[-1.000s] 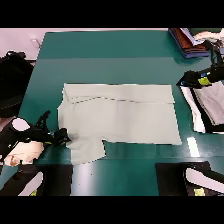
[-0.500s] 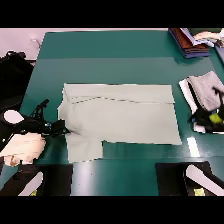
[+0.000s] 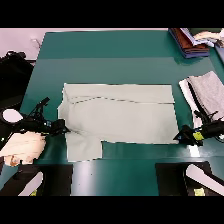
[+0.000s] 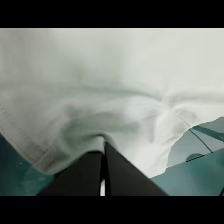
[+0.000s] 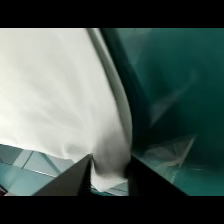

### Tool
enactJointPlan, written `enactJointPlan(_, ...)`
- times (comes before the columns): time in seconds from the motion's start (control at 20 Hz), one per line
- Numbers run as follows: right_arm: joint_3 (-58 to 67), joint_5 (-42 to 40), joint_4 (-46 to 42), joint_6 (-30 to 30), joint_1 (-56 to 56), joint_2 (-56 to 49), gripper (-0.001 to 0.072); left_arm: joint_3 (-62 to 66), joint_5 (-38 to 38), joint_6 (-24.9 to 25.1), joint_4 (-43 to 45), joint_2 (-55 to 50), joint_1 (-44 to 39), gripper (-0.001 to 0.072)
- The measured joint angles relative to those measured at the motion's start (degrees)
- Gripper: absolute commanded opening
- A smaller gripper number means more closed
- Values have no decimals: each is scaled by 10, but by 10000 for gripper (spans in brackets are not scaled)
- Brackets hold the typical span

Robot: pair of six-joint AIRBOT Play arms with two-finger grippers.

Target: Fold the shirts.

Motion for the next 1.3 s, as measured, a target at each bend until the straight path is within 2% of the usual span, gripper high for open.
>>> enactJointPlan(0.05, 5, -11, 4, -1, 12, 0, 53, 0, -3, 1, 2, 0, 0, 26)
enactJointPlan(0.1, 12, -19, 5, -2, 22, 3, 16, 0, -9, 2, 5, 0, 0, 25)
enactJointPlan(0.35, 61, 24, -23, -2, 63, 57, 15, 0, -52, -2, 36, 46, 0, 25)
enactJointPlan(0.65, 101, 93, -102, 6, 74, 166, 15, 5, -165, -34, 53, 157, 0, 24)
enactJointPlan(0.75, 120, 103, -116, 14, 82, 180, 15, 17, -172, -40, 56, 163, 0, 24)
enactJointPlan(1.0, 199, 78, -134, 42, 137, 120, 15, 72, -101, -12, 57, 77, -14, 25)
enactJointPlan(1.3, 334, 45, -139, 64, 200, -38, 15, 228, 19, 24, 60, -144, -48, 27)
